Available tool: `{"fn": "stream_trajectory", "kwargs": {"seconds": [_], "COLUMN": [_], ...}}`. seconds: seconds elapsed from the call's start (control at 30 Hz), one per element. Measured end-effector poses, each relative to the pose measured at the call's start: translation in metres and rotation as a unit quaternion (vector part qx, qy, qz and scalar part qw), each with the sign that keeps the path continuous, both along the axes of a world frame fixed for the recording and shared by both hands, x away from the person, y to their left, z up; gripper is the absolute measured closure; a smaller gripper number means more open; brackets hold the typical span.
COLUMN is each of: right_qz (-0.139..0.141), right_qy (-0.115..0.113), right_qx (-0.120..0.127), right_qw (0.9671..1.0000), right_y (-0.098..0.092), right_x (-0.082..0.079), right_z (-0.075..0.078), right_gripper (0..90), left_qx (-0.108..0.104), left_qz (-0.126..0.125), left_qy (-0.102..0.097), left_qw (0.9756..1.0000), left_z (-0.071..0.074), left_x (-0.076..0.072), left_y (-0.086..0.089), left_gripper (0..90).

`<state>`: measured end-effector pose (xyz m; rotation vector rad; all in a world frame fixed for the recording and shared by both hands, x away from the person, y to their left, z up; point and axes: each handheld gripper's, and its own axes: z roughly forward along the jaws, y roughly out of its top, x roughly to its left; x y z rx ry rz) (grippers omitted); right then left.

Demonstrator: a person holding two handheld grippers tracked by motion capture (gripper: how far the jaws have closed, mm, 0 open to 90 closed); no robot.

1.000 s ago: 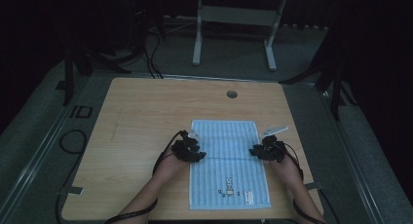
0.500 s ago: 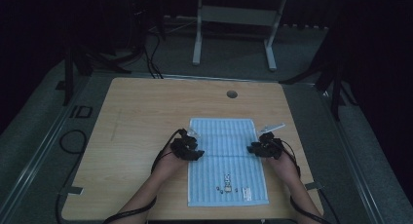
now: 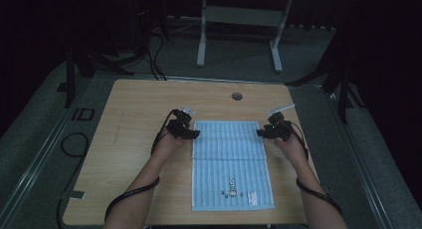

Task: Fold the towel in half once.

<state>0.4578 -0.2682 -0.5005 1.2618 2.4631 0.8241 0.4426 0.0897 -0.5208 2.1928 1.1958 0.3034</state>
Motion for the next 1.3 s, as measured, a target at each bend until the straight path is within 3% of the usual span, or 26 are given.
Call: {"fn": "stream_trajectory", "kwargs": {"seconds": [0.17, 0.27, 0.33, 0.43, 0.5, 0.6, 0.73, 0.77, 0.87, 1.0, 1.13, 1.3], "right_qz": [-0.031, -0.032, -0.040, -0.049, -0.052, -0.048, -0.043, -0.041, -0.030, -0.020, -0.016, -0.002], "right_qy": [0.017, 0.018, 0.024, 0.038, 0.046, 0.046, 0.042, 0.043, 0.041, 0.046, 0.040, 0.028], "right_qx": [0.002, -0.020, -0.034, -0.028, -0.030, -0.046, -0.046, -0.044, -0.044, -0.047, -0.059, -0.038], "right_qw": [0.9994, 0.9991, 0.9984, 0.9977, 0.9972, 0.9967, 0.9971, 0.9972, 0.9977, 0.9976, 0.9973, 0.9989], "right_y": [0.008, 0.017, 0.020, 0.021, 0.022, 0.026, 0.027, 0.028, 0.030, 0.033, 0.034, 0.027], "right_x": [0.023, 0.032, 0.039, 0.046, 0.049, 0.049, 0.047, 0.046, 0.042, 0.039, 0.037, 0.035], "right_z": [-0.004, -0.009, -0.013, -0.018, -0.023, -0.030, -0.030, -0.029, -0.029, -0.028, -0.026, -0.008], "right_gripper": [47.9, 47.1, 47.1, 47.1, 47.7, 49.9, 57.8, 63.9, 74.9, 82.1, 84.7, 84.7], "left_qx": [0.005, 0.008, 0.001, -0.009, 0.002, 0.000, 0.024, 0.037, 0.035, 0.011, -0.006, -0.026], "left_qz": [0.030, 0.036, 0.036, 0.038, 0.040, 0.061, 0.050, 0.043, 0.029, 0.015, 0.013, -0.008], "left_qy": [0.015, 0.020, 0.018, 0.022, 0.017, 0.014, 0.002, 0.001, 0.002, 0.017, 0.026, 0.017], "left_qw": [0.9994, 0.9991, 0.9992, 0.9990, 0.9991, 0.9981, 0.9984, 0.9984, 0.9990, 0.9997, 0.9996, 0.9995], "left_z": [-0.008, -0.014, -0.015, -0.018, -0.021, -0.021, -0.021, -0.020, -0.019, -0.019, -0.017, -0.001], "left_x": [0.022, 0.030, 0.032, 0.034, 0.034, 0.035, 0.030, 0.027, 0.023, 0.022, 0.020, 0.019], "left_y": [-0.002, -0.004, -0.004, -0.007, -0.009, -0.013, -0.022, -0.026, -0.028, -0.029, -0.026, -0.020], "left_gripper": [44.5, 42.9, 42.9, 43.0, 43.0, 43.7, 45.1, 50.2, 61.5, 84.0, 86.7, 86.9]}}
